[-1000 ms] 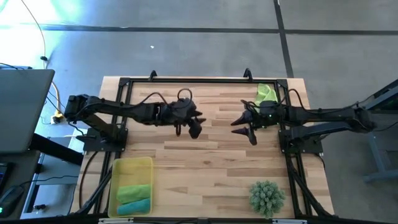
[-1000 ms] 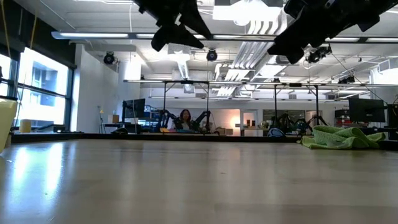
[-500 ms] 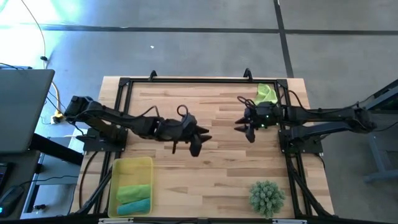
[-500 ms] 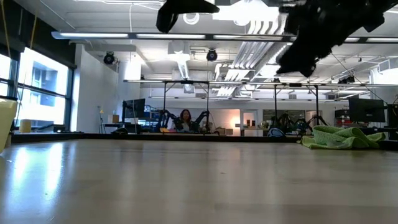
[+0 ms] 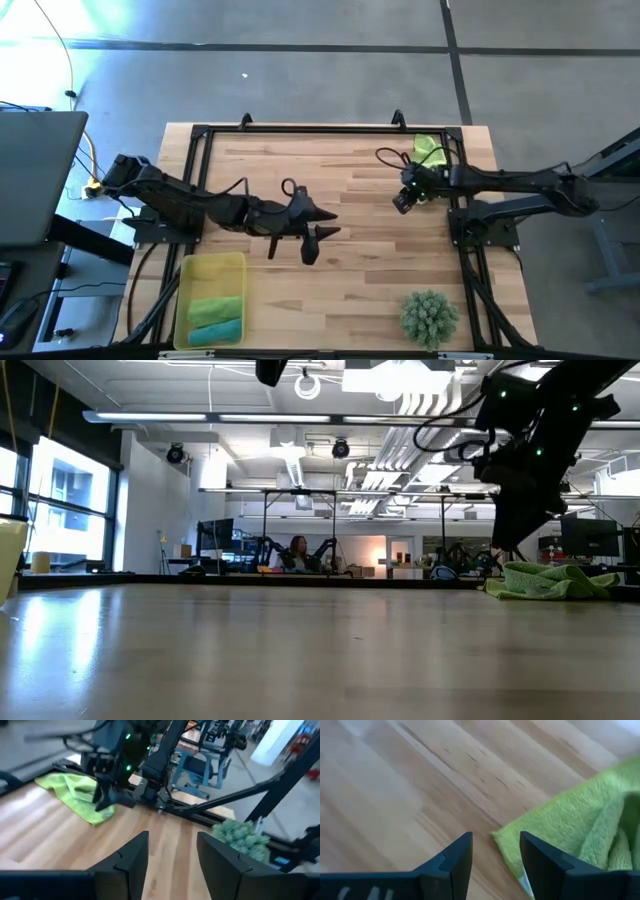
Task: Roll microfiber towels into tight, uniform cylinder then place into a basket
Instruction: Roll the light green microfiber towel
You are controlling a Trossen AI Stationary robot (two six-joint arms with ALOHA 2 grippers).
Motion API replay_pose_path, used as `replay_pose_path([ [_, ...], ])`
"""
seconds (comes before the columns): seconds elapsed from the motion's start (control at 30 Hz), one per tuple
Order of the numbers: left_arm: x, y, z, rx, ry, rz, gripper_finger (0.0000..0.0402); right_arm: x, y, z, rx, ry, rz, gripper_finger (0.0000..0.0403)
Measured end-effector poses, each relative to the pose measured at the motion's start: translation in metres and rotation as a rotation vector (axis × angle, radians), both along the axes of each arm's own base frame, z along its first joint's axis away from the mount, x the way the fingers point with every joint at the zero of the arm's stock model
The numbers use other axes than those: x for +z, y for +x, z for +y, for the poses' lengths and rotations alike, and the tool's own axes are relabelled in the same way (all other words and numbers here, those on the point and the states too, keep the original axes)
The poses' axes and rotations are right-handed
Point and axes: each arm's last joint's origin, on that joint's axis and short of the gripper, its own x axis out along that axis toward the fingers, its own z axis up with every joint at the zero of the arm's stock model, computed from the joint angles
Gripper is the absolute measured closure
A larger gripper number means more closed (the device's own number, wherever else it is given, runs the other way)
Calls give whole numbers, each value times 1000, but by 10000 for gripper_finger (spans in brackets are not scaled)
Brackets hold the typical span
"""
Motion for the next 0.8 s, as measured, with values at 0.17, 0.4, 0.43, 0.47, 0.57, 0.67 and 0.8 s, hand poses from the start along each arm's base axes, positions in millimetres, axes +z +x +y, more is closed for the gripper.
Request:
replay_pose_path([
  [0.17, 0, 1, 10, 9, 62, 18, 245, -17, 6, -8, -22, 29, 110, 247],
  [0.4, 0, 1, 8, 18, 15, 8, 245, -39, 9, -22, -58, 68, 245, 247],
  [0.43, 0, 1, 7, 18, -6, 2, 245, -41, 9, -23, -67, 74, 256, 247],
  [0.47, 0, 1, 5, 19, -27, -3, 245, -43, 9, -25, -74, 79, 265, 247],
  [0.57, 0, 0, -1, 19, -73, -18, 245, -48, 9, -27, -67, 90, 297, 247],
  [0.67, 0, -1, -6, 19, -101, -26, 245, -52, 12, -29, -61, 92, 297, 247],
  [0.8, 0, -2, -13, 11, -130, -32, 245, -56, 19, -29, -44, 101, 257, 247],
])
